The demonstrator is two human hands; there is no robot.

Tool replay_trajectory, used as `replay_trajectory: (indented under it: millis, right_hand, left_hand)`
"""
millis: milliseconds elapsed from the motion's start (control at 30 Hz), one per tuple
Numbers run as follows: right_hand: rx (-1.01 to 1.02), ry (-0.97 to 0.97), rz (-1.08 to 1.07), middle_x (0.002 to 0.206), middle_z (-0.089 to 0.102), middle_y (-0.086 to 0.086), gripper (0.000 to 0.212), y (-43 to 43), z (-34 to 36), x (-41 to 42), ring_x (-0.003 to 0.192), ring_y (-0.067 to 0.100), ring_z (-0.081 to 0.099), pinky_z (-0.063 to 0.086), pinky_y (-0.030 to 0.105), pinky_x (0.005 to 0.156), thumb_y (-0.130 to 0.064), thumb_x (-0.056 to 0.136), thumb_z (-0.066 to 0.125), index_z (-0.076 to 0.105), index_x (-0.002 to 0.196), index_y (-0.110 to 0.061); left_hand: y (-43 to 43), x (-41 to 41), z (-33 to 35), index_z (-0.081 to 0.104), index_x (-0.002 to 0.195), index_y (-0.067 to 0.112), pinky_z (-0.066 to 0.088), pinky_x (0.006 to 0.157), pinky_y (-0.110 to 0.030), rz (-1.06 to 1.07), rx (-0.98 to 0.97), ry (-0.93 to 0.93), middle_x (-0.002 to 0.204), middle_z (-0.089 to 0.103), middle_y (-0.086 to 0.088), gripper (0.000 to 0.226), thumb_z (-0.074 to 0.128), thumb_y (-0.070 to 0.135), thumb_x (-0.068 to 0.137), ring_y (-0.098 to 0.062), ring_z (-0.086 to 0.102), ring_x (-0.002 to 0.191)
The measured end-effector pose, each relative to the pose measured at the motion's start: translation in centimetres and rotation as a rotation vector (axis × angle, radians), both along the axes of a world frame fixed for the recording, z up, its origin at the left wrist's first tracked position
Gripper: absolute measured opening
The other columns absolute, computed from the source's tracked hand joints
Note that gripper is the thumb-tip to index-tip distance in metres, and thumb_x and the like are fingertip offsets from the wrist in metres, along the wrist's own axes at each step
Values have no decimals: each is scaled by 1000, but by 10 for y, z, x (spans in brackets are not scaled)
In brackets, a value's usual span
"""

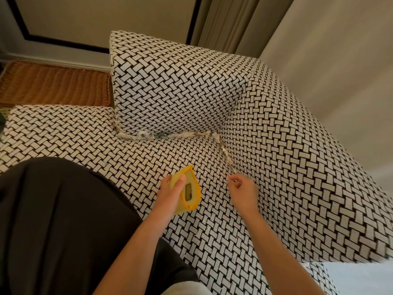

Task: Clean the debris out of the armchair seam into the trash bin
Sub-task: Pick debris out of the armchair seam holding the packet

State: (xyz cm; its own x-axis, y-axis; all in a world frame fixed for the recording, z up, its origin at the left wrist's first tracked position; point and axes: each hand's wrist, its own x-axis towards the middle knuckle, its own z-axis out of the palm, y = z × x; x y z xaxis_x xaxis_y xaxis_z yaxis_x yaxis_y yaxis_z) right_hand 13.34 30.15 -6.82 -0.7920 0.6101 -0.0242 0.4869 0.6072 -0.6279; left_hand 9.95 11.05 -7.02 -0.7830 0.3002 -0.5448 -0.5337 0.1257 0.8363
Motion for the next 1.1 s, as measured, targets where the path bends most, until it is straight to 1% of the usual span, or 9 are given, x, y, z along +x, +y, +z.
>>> replay_trajectory:
  millis: [100, 233, 367, 733, 833, 867, 933, 1000, 1100]
  right_hand:
    - [205, -109, -64, 63, 53, -6, 15, 25, -10, -6, 46, 8, 44, 36, 20, 44, -21, 90, 58, 65, 102, -14]
    - [297, -206, -95, 82, 65, 1, 22, 37, -20, -15, 61, 14, 55, 38, 20, 48, -20, 90, 58, 63, 111, -15]
    - [344, -260, -85, 82, 65, 2, 16, 37, -29, -25, 67, 17, 57, 45, 25, 55, -18, 90, 57, 64, 103, -14]
    - [460, -427, -137, 92, 65, 6, 19, 33, -30, -43, 77, 20, 57, 44, 27, 59, -21, 94, 51, 64, 103, -10]
    - [526, -470, -113, 94, 66, 7, 17, 28, -29, -42, 84, 23, 62, 44, 29, 60, -16, 95, 49, 62, 103, -8]
    - [552, -477, -109, 93, 67, 7, 17, 26, -28, -41, 84, 23, 63, 44, 29, 59, -15, 95, 49, 61, 103, -8]
    - [584, -473, -103, 91, 68, 6, 16, 24, -27, -40, 82, 21, 64, 42, 27, 56, -14, 95, 49, 61, 104, -9]
    - [610, -454, -103, 86, 68, 5, 16, 24, -27, -37, 72, 18, 60, 39, 26, 51, -15, 95, 47, 60, 103, -9]
    - [621, -388, -95, 78, 66, 3, 18, 24, -29, -36, 61, 15, 53, 38, 23, 47, -21, 97, 45, 59, 102, -10]
  left_hand:
    - [1, 0, 1, 22, 140, 28, 35, 83, -36, -2, -12, -2, 137, 36, -7, 57, 34, 54, 91, -27, 39, 118]
    - [0, 0, 2, 23, 140, 27, 36, 81, -36, 3, -3, -10, 136, 37, -8, 55, 34, 53, 92, -25, 40, 114]
    - [1, -1, 2, 24, 139, 27, 33, 79, -35, 16, 20, -25, 133, 37, -7, 53, 34, 51, 92, -20, 37, 106]
    - [2, -2, 1, 26, 137, 27, 33, 77, -33, 17, 41, -34, 122, 38, -3, 51, 35, 49, 93, -20, 39, 105]
    - [1, -1, 4, 26, 136, 26, 33, 69, -28, 11, 39, -34, 122, 40, -4, 49, 34, 49, 94, -20, 39, 103]
    - [1, -1, 4, 26, 136, 26, 33, 66, -27, 8, 37, -33, 122, 40, -4, 49, 34, 49, 94, -20, 40, 103]
    - [0, -1, 3, 26, 136, 27, 34, 69, -28, 9, 33, -30, 126, 40, -5, 50, 34, 50, 93, -21, 40, 105]
    - [0, -1, 1, 26, 137, 27, 35, 75, -33, 6, 31, -30, 130, 39, -7, 52, 35, 51, 92, -22, 41, 108]
    - [-1, -1, 1, 25, 138, 27, 36, 75, -33, 8, 36, -36, 131, 38, -7, 53, 35, 51, 92, -22, 40, 108]
